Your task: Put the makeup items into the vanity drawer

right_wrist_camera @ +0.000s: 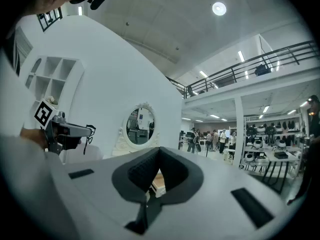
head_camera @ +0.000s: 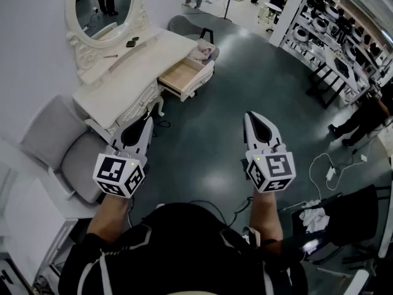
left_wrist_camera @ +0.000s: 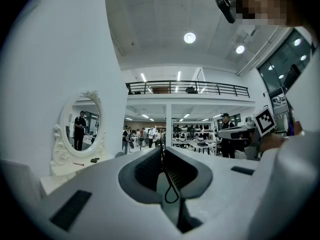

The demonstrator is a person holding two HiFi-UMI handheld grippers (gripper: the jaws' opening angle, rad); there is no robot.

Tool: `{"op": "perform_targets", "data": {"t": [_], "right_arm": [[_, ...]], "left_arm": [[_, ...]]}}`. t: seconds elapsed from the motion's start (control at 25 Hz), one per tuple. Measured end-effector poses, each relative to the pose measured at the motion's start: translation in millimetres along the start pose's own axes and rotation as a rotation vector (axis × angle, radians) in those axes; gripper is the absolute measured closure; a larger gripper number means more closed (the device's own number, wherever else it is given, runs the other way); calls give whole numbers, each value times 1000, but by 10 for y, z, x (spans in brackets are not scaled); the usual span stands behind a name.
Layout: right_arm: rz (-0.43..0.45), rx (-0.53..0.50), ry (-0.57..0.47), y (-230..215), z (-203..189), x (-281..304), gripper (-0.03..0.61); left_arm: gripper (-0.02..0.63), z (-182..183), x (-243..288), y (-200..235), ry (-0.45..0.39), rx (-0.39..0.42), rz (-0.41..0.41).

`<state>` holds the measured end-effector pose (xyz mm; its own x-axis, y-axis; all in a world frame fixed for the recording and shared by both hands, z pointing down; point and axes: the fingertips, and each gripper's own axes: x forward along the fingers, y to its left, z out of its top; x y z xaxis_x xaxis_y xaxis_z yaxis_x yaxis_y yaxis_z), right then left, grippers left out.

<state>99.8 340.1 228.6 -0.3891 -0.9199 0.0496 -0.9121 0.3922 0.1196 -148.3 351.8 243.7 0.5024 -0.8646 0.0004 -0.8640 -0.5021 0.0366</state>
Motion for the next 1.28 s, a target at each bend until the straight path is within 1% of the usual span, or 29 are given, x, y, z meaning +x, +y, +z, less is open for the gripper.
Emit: {"op": "perform_targets", "data": {"t": [0.16, 0.4, 0.56, 0.72, 1.08, 1.28], "right_arm": [[25, -2, 6, 48, -32, -4, 575], [6, 6, 4, -56, -24, -76, 575], [5, 41, -24, -106, 4, -92, 574], [12, 30, -10, -153, -56, -102, 574], [14, 36, -24, -416, -110, -251, 574], [15, 40, -31, -609, -219, -362, 574]], "left_arm": [[589, -10, 12, -52, 5, -30, -14], [589, 0, -5, -126, 7, -21, -7], [589, -4, 23, -166, 8, -18, -7], [589, 13, 87, -212, 1, -13, -8], [589, 23, 263, -484, 6, 9, -19], [589, -1, 317, -621, 3, 30, -1]]}}
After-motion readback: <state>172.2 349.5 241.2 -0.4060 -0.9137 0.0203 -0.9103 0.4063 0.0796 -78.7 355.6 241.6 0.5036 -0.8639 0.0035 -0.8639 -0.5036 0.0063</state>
